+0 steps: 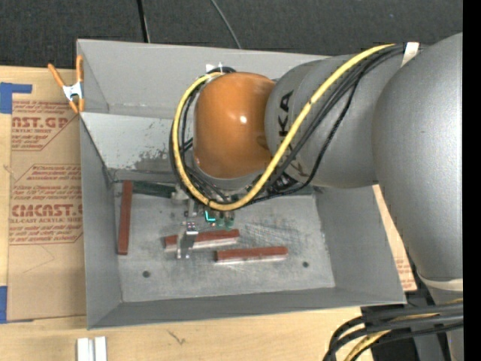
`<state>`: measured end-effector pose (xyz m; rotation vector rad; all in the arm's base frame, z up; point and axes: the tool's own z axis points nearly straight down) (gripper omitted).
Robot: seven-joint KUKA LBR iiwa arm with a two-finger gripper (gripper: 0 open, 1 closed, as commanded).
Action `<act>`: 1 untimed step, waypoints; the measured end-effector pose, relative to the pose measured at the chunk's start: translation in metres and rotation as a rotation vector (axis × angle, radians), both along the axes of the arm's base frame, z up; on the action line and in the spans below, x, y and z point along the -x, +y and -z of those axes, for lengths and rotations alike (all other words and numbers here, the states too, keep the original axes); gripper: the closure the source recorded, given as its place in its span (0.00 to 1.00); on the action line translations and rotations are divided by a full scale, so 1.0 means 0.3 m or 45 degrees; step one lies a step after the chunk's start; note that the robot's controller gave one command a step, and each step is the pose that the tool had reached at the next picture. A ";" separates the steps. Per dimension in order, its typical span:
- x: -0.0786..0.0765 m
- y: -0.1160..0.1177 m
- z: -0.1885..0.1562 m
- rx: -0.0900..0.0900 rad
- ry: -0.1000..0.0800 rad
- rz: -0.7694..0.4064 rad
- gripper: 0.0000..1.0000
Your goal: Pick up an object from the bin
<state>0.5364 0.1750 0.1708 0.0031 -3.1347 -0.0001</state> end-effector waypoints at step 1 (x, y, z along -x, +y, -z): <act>-0.007 -0.003 -0.015 -0.002 -0.010 0.001 0.00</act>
Offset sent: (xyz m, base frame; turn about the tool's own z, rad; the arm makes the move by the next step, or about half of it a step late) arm 0.0012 -0.0334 -0.1008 0.0671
